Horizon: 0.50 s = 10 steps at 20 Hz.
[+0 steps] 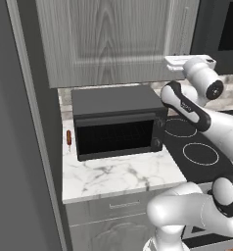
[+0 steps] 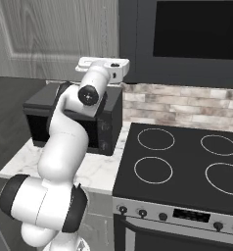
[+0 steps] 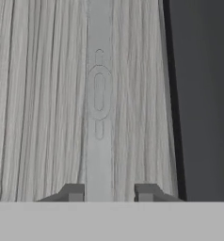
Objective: Pick the dish brush and sponge from the cabinet and place them on the counter.
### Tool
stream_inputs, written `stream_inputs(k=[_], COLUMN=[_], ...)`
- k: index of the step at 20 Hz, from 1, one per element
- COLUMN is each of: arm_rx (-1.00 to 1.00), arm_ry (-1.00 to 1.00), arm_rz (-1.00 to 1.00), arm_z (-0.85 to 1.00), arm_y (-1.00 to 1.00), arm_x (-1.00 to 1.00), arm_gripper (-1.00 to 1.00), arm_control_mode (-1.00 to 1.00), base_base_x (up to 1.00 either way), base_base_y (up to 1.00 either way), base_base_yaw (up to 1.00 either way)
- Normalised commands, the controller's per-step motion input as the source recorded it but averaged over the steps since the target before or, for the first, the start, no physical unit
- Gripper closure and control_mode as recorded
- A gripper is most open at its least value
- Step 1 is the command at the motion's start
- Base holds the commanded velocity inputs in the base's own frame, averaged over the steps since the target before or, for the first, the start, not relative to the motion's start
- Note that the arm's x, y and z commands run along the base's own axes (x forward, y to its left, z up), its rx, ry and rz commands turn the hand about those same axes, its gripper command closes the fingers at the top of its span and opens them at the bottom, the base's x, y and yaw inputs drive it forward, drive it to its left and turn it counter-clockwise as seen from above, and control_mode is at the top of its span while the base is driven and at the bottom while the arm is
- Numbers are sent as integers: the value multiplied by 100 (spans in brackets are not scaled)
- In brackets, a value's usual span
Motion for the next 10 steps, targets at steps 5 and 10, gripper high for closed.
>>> stream_inputs(k=[5, 10], arm_rx=[0, 0], arm_ry=[0, 2], arm_rz=[0, 0], arm_z=[6, 28], arm_y=[2, 5], arm_x=[0, -2], arm_gripper=[100, 100], arm_control_mode=[-100, -100], base_base_x=[0, 0], base_base_y=[0, 0], base_base_yaw=[0, 0])
